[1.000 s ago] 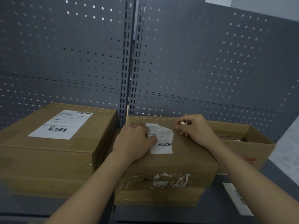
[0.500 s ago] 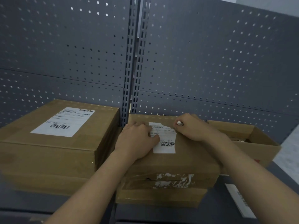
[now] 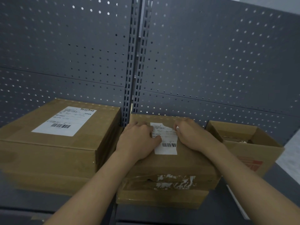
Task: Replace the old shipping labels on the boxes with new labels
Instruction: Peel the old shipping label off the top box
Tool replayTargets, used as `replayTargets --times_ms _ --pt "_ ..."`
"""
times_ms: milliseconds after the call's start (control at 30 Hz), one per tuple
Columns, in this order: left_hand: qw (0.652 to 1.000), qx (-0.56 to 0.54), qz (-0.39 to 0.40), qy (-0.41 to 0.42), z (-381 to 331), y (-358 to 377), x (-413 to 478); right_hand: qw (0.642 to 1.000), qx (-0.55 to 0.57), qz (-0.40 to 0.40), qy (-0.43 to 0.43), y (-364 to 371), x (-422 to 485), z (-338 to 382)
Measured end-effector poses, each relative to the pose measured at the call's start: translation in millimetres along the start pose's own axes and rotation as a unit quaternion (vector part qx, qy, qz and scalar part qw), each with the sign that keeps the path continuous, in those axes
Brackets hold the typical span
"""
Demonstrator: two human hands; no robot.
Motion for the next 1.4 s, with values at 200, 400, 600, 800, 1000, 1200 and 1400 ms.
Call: replayTargets --times_ms 200,400,600,800,1000,1200,1400 --pt "1.0 0.004 0.005 0.0 0 0 0 1.0 0.014 0.012 -0.001 -2 -1 3" --pt "1.0 -0.003 0.004 0.004 0 0 0 0.989 0.126 -0.028 0.074 -2 -5 -12" --pt "1.0 -0.001 0.006 -0.002 0 -1 0 0.997 0.067 -0.016 0.032 0 -3 -3" --pt "1.0 0.002 0.008 -0.007 -1 -1 -1 0.999 -0.026 -0.018 0.007 -1 -2 9" --pt "1.0 -0.004 0.01 -0.006 -1 0 -1 0.997 0.069 0.023 0.03 -4 0 -3" --pt "1.0 -0.008 0.009 -0.009 2 2 2 0.993 0.107 -0.003 0.054 0 0 -15" --pt "1.0 -0.007 0.005 -0.01 1 2 2 1.0 0.023 -0.008 -0.007 3 -1 -5"
Point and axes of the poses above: each hand's wrist, its own x-axis towards the middle knuckle, its own y-axis out of the palm, z = x × y, the point moved 1 cm from there along x, towards the middle knuckle, and after that the axes turned 2 degrees about z, right-handed, at the moved point
